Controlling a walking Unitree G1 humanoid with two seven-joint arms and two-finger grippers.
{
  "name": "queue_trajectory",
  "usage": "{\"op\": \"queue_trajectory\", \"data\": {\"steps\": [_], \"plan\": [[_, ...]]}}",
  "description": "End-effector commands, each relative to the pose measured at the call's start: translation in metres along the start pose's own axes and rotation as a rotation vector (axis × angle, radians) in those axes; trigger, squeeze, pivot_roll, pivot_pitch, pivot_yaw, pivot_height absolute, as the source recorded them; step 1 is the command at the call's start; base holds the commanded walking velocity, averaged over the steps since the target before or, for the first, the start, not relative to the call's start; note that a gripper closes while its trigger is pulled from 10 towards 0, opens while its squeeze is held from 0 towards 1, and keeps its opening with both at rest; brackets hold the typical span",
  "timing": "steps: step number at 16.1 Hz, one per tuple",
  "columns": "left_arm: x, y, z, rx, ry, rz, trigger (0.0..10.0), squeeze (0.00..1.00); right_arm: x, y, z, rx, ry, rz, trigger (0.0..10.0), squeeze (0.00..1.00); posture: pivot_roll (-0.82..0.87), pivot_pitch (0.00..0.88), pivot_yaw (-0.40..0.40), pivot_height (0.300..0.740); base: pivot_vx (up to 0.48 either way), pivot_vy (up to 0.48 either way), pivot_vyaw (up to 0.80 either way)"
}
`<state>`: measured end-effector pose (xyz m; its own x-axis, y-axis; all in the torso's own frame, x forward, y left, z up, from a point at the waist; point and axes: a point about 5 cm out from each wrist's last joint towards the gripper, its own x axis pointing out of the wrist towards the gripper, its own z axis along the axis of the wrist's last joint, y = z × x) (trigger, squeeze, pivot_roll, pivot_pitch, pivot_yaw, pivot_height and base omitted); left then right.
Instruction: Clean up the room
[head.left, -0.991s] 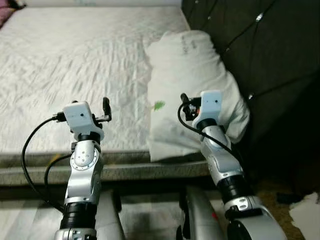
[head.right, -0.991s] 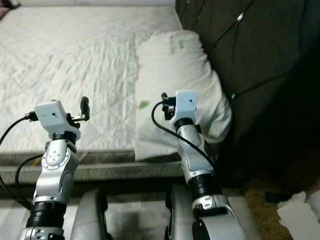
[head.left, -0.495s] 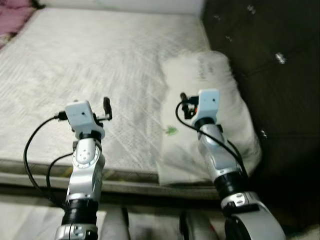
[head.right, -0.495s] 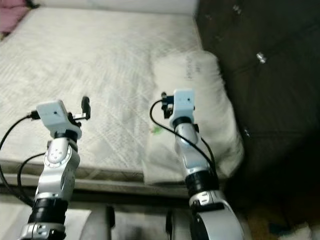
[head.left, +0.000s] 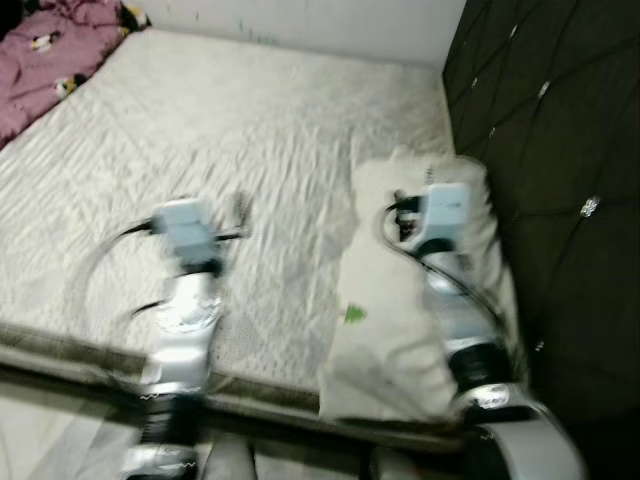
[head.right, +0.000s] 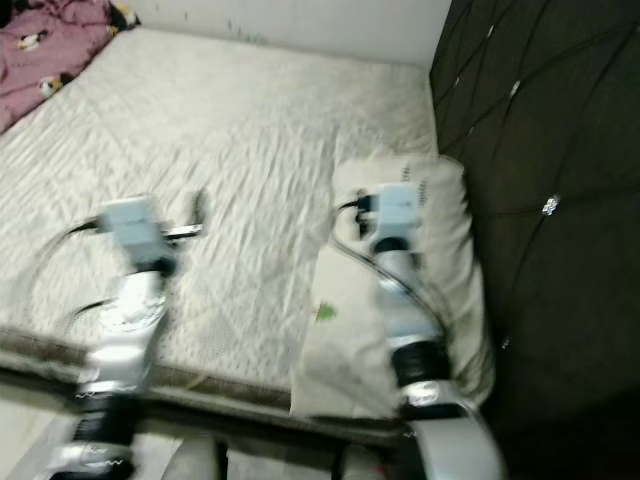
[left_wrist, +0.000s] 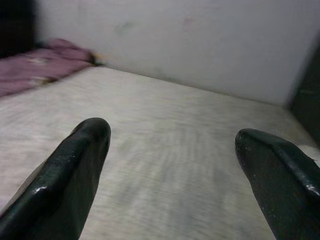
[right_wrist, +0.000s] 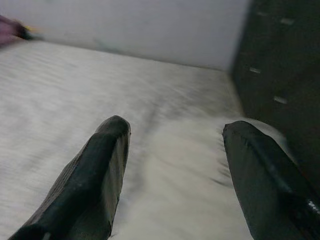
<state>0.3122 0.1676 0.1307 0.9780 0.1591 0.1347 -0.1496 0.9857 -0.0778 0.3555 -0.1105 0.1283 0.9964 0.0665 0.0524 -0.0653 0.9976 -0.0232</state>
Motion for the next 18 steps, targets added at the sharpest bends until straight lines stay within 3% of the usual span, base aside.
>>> {"op": "queue_trajectory", "data": {"steps": [1,10,13,18], "plan": [[-0.0012,-0.0029,-0.0005,-0.001,-0.005,0.003,10.0,0.00,0.0017,0.0023,0.0039,-0.013,-0.015,0.019,10.0,0.00,0.06,0.000,-0.032,0.740,0.000,0.000,0.00],[-0.0025,-0.0044,-0.0043,-0.044,0.026,-0.016,10.0,0.00,0.0046,-0.0075,-0.0011,-0.037,0.022,-0.025,10.0,0.00,0.06,0.000,-0.034,0.740,0.000,0.000,0.00],[-0.0007,-0.0066,-0.0056,-0.055,0.038,-0.023,10.0,0.00,0.0038,-0.0014,-0.0029,-0.022,0.034,-0.004,10.0,0.00,0.05,0.000,-0.033,0.740,0.000,0.000,0.00],[-0.0004,-0.0095,-0.0035,-0.071,0.024,-0.039,10.0,0.00,0.0052,-0.0012,-0.0035,-0.011,0.039,-0.001,10.0,0.00,0.05,0.000,-0.037,0.740,0.000,0.385,-0.80]]}}
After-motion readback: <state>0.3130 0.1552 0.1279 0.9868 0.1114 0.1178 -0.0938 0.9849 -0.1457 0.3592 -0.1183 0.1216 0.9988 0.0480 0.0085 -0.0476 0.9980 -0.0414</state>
